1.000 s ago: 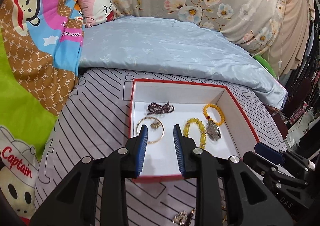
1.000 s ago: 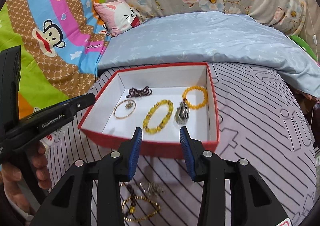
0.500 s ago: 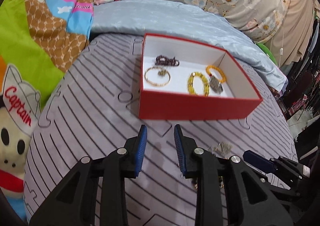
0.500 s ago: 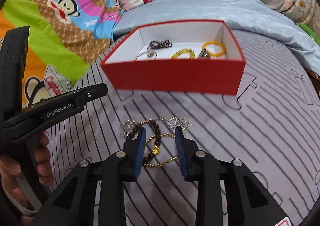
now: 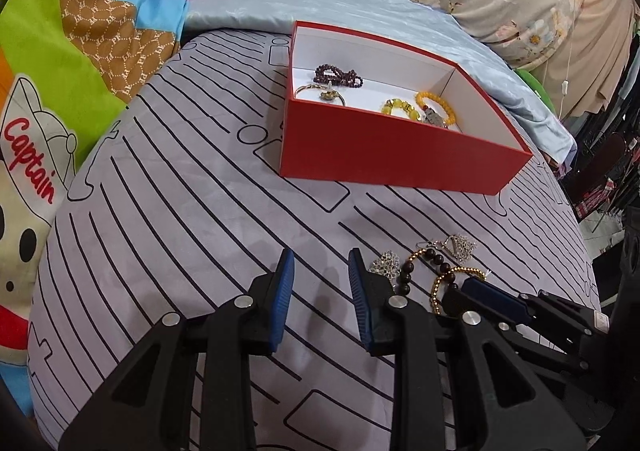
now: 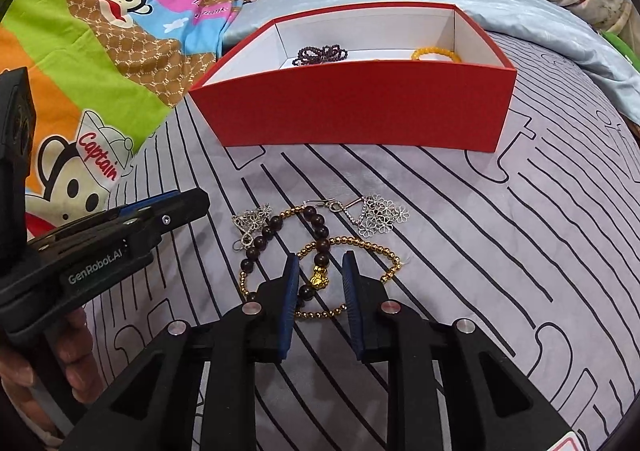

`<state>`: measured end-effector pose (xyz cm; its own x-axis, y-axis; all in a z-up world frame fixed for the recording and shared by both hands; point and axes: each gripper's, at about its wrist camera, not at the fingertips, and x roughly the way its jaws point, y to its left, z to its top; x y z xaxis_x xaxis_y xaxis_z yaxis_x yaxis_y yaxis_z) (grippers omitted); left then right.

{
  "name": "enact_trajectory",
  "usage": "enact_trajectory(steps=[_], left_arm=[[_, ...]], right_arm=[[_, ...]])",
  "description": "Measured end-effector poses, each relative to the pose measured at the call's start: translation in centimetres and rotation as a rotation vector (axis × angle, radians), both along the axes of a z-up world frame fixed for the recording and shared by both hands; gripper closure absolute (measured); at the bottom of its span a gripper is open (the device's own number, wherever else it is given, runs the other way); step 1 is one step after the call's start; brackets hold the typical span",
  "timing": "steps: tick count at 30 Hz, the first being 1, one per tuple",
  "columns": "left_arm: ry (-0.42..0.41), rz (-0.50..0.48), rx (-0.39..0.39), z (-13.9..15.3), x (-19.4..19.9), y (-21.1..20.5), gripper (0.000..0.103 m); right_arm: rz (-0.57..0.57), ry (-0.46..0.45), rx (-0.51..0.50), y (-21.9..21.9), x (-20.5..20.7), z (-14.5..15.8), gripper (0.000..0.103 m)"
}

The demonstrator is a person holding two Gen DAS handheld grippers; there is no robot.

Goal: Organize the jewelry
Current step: 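Move both open tools back toward the gold chain and beaded bracelets, then grasp the dark brown beaded bracelet with the right tool while the left tool grasps the silver chain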

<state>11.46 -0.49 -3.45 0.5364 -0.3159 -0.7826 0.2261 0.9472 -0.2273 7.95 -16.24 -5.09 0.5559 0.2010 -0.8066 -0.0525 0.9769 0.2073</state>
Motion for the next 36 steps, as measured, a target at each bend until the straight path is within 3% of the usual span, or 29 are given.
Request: enact_trajectory(steps=[6,9,13,21,27,32,34,36], left_arm=[[0.01,-0.013,-0.006,-0.2,-0.2,-0.2,0.076],[0.013,-0.021,-0.01,-0.2,-0.3,-0.4,0.076],[0.011,-0.033,-0.021,-0.1,-0.4,-0.7,0.067],[0.02,-0.073,-0.017,-0.6,-0.7,-2.5,0.066],[0.008,-0.086,0.004,-1.2,-0.5,-3.7,0.067],[-0.001,-0.095,0.011,-1.2,-0.3,-4.2,0.071],[-0.003,-0.103,0.013,-1.3,-0.4,-4.3,0.081],[-0.001,-0.11,0.008,-1.2,-0.4,-4.3,0.083]], right_arm=[[0.0,-0.005,-0.025,-0.1,0.0,-0.1,0.095],[-0.008,-0.007,-0.018,-0.3,-0.1,0.0,0.096],[-0.024,-0.03,0.006,-0.9,-0.5,0.8,0.096],[-0.08,-0.094,0.035,-3.0,-1.3,3.8,0.096],[-0.116,-0.1,0.042,-4.3,-1.4,4.2,0.096],[-0.128,-0.104,0.049,-5.0,-1.8,4.4,0.096],[-0.13,-0.109,0.063,-5.2,-1.9,4.6,0.096],[-0.133,-0.117,0.067,-5.5,-2.0,4.8,0.096]])
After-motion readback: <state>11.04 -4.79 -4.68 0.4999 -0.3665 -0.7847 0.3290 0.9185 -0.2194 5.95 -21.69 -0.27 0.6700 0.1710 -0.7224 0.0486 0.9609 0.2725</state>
